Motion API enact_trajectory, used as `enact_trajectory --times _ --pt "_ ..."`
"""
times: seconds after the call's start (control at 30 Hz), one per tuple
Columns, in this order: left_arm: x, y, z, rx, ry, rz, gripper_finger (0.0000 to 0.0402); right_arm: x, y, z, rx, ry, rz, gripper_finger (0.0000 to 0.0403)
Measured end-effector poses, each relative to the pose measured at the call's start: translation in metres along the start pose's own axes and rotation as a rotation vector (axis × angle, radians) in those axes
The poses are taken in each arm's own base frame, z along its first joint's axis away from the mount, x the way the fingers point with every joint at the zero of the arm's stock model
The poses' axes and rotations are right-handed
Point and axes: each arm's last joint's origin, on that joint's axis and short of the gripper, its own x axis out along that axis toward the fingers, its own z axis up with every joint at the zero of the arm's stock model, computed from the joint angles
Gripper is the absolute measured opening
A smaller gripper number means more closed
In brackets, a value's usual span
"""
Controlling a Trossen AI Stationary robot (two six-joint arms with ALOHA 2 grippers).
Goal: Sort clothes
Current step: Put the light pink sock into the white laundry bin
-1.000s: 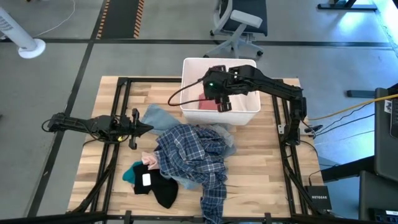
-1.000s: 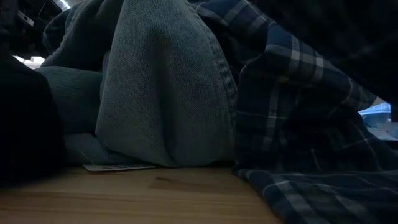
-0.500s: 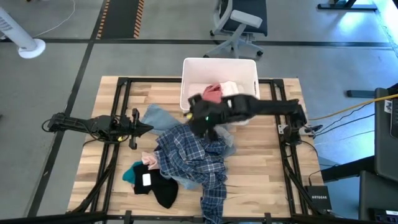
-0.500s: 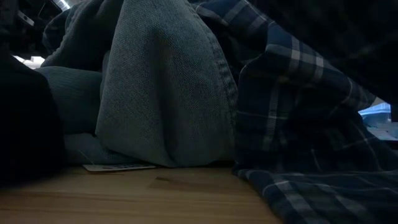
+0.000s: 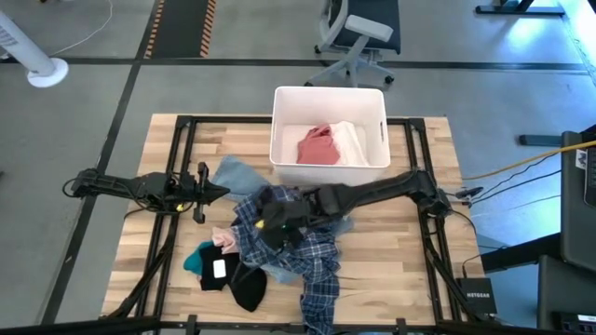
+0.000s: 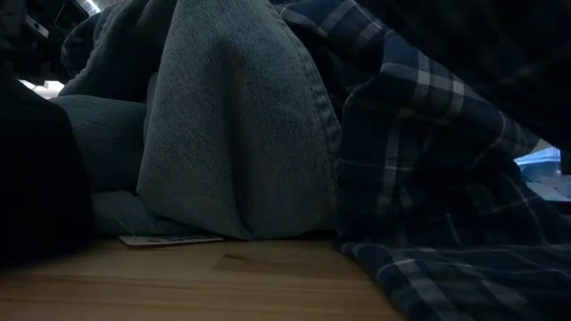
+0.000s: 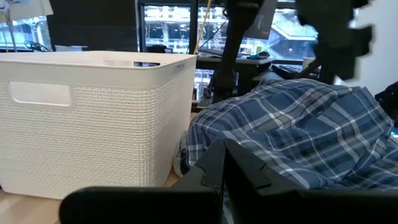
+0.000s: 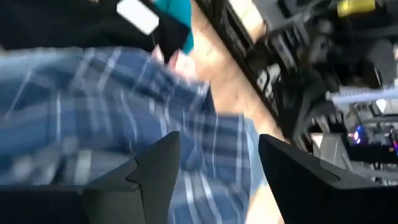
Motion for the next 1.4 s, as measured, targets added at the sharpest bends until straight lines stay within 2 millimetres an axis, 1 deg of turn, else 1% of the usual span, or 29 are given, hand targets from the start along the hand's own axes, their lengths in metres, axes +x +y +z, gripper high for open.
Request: enact_trajectory --times 0.13,0.4,0.5,0.67,0.77,0.93,1.07,1.17,1.27,1.4 --pt "0.0 0.0 0.0 0.0 0.0 0.0 0.0001 0.02 0.007 0.008 0.004 -0.048 -0.03 0.0237" --pt "0.0 0.0 0.0 0.0 0.0 0.0 0.0001 0.057 0.012 0.015 0.038 -0.146 -0.097 0.0237" --pt "0.0 0.0 0.0 0.0 0.0 0.0 0.0001 0.068 0.012 0.018 0.045 -0.187 -0.135 0.0237" --pt "0.0 0.0 0.0 0.0 0.0 0.001 0.0001 0.089 0.014 0.025 0.071 -0.31 -0.217 0.0237" --pt "0.0 0.0 0.0 0.0 0.0 0.0 0.0001 0.104 0.02 0.025 0.069 -0.352 -0.206 0.0237" --pt "0.0 0.0 0.0 0.0 0.0 0.0 0.0001 0.131 0.035 0.017 0.093 -0.33 -0.177 0.0237" --pt "0.0 0.0 0.0 0.0 0.0 0.0 0.0001 0.147 0.048 0.013 0.084 -0.302 -0.152 0.0237" --pt "0.0 0.0 0.0 0.0 0.0 0.0 0.0001 0.159 0.055 0.007 0.077 -0.246 -0.161 0.0237" --pt "0.0 0.0 0.0 0.0 0.0 0.0 0.0001 0.165 0.059 -0.003 0.051 -0.16 -0.126 0.0237" --pt "0.0 0.0 0.0 0.0 0.0 0.0 0.0001 0.167 0.057 -0.012 0.04 -0.106 -0.091 0.0237"
